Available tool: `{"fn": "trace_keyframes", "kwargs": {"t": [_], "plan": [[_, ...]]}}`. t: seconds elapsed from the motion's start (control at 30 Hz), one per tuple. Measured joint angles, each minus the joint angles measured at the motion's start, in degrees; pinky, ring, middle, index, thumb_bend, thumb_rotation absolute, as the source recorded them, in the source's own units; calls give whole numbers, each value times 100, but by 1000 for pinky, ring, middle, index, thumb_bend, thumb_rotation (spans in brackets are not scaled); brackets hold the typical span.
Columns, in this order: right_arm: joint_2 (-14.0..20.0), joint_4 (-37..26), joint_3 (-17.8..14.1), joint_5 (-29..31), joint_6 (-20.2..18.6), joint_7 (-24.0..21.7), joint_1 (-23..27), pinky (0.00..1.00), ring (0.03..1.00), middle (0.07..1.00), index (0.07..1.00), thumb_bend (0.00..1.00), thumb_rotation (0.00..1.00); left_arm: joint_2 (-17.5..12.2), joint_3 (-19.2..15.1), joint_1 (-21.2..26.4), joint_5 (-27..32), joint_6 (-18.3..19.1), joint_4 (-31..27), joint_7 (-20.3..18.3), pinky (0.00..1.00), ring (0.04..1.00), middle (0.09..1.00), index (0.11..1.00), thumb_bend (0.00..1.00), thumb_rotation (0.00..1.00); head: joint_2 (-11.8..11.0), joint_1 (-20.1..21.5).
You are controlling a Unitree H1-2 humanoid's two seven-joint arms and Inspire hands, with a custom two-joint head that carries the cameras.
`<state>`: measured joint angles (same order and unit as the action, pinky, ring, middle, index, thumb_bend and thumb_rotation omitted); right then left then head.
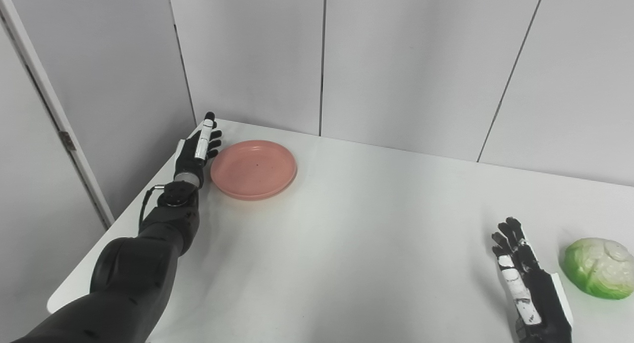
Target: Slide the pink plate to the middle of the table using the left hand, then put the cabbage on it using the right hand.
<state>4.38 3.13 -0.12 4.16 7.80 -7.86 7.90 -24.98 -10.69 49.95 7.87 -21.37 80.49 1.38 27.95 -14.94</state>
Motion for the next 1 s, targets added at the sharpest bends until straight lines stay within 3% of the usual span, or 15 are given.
{"fn": "trace_keyframes", "kwargs": {"t": [0.1,0.33,0.6,0.87,1.0], "plan": [[1,-18,-1,52,0,-15,-17,959,941,954,961,689,777,20,-3,-7,10,-12,1,-36,822,863,853,847,719,1000,27,-9],[3,-60,-3,34,0,-9,-54,954,930,939,957,717,788,106,-335,-16,458,154,5,-473,841,859,843,831,771,999,53,44],[-17,-128,1,-2,-1,13,-105,948,926,937,950,729,780,175,-463,-15,851,435,-25,-1420,846,849,837,837,773,983,71,79],[-83,-143,8,-46,0,108,-108,941,921,937,947,728,792,511,-568,5,1079,655,-167,-2283,844,849,834,832,753,961,79,141],[-92,-143,26,-55,-1,132,-105,960,924,936,951,738,787,683,-568,39,1105,714,-201,-2501,829,842,829,816,754,928,71,176]]}}
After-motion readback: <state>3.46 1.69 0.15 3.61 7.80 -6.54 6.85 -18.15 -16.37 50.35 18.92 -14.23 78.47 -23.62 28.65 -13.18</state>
